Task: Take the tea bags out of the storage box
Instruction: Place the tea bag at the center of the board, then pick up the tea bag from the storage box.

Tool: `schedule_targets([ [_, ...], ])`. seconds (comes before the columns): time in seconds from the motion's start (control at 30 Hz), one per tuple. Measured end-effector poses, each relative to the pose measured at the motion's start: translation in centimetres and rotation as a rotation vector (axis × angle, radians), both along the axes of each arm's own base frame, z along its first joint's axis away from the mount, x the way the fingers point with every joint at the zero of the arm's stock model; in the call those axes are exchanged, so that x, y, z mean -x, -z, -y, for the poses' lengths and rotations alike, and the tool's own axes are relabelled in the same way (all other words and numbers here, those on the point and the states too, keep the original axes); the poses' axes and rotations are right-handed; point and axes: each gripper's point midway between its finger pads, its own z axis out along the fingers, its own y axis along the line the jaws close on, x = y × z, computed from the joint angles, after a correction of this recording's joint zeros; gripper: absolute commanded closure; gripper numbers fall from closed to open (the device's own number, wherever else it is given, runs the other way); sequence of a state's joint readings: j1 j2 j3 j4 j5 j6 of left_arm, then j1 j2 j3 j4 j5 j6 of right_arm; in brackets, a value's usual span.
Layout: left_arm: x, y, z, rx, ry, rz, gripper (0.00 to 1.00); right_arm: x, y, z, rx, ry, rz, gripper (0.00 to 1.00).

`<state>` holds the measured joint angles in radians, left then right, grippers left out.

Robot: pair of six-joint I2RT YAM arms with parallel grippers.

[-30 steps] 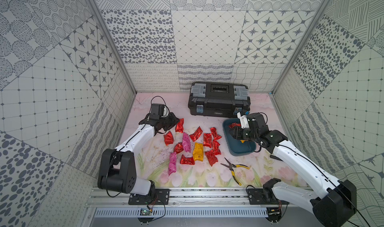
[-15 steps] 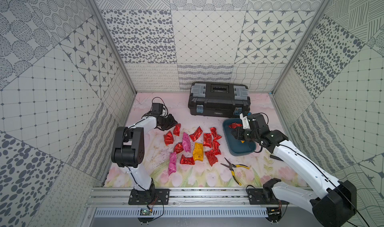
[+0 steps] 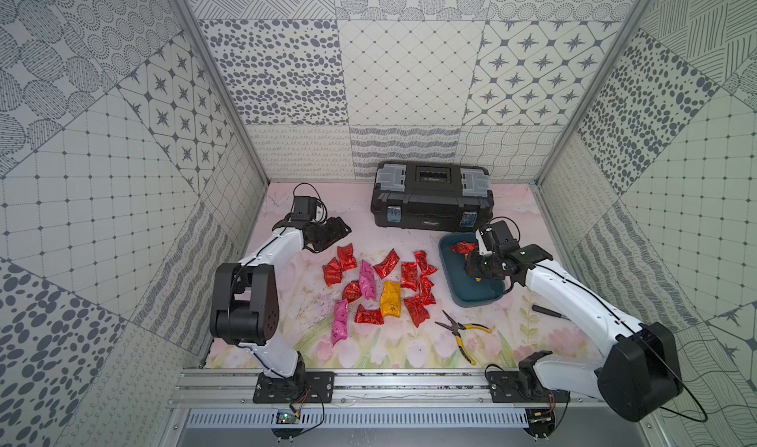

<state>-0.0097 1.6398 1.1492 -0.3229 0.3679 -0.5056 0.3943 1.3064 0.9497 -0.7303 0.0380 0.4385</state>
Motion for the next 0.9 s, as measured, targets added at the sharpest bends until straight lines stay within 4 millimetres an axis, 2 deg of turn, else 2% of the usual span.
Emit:
schedule_targets([
  [0.17,1.3,-5.1,-0.9,-0.038,-0.043,0.121,0.27,-1.2,2.2,1.0,0.123,-0.025,-0.052,0.52],
  [0.33,4.4,-7.9,-1.5,-0.035,-0.095,0.187,0.27,-2.6,3.7,1.6,0.232,-0.065,-0.086,0.53],
  [0.47,7.1,-8.0,-1.7,-0.014,-0.131,0.190,0.28,-3.6,4.9,1.8,0.287,-0.088,-0.113,0.54],
  [0.67,10.0,-6.6,-1.9,0.016,-0.175,0.149,0.28,-4.6,7.3,2.1,0.355,-0.102,-0.176,0.59],
  [0.77,10.8,-6.3,-1.9,0.032,-0.193,0.138,0.28,-4.8,7.9,2.3,0.382,-0.102,-0.192,0.68],
  [0.9,11.0,-6.4,-1.9,0.048,-0.210,0.136,0.28,-5.1,7.7,2.6,0.405,-0.096,-0.187,0.84],
])
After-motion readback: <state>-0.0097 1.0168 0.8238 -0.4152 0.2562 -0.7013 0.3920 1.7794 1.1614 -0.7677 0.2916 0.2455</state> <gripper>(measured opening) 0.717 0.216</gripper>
